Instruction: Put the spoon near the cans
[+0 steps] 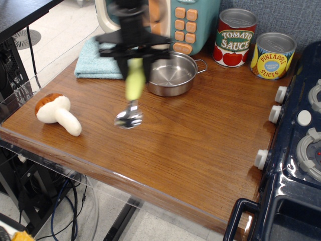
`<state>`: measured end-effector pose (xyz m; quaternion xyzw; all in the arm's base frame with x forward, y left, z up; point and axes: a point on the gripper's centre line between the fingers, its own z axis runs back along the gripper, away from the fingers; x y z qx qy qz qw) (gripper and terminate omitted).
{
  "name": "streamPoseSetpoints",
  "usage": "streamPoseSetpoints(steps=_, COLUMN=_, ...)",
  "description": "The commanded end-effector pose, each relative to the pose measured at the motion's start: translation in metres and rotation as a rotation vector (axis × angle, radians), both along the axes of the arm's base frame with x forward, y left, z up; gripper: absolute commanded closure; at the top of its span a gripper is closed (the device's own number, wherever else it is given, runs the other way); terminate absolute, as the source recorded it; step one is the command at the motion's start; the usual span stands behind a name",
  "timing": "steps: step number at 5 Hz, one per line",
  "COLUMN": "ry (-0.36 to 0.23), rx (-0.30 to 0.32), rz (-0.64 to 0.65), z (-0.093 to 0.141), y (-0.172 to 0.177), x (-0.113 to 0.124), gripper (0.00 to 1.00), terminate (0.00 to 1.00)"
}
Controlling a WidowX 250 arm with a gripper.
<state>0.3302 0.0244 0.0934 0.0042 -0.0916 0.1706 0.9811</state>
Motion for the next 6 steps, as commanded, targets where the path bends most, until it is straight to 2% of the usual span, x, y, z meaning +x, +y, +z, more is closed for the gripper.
streamPoseSetpoints(steps=1, ry=-0.065, rx=-0.029, rz=-0.138, z=0.023, y=-0.078, x=0.044, gripper=1.0, terminate=0.0)
streamPoseSetpoints(steps=3, ry=-0.019, rx=-0.03, rz=-0.198, z=-0.002, y=-0.13, x=0.087, gripper=1.0, terminate=0.0)
streamPoseSetpoints(steps=4, ry=-0.004, rx=-0.028, rz=-0.198, z=-0.021, y=-0.132, x=0.095, gripper=1.0, terminate=0.0)
streamPoseSetpoints(steps=5, ry=-0.002, rx=-0.056, rz=-0.241, z=-0.039, y=-0.138, x=0.103, gripper=1.0, terminate=0.0)
streamPoseSetpoints(steps=6, ry=-0.007, rx=-0.061, rz=-0.268, z=-0.048, y=-0.145, x=0.114, gripper=1.0, terminate=0.0)
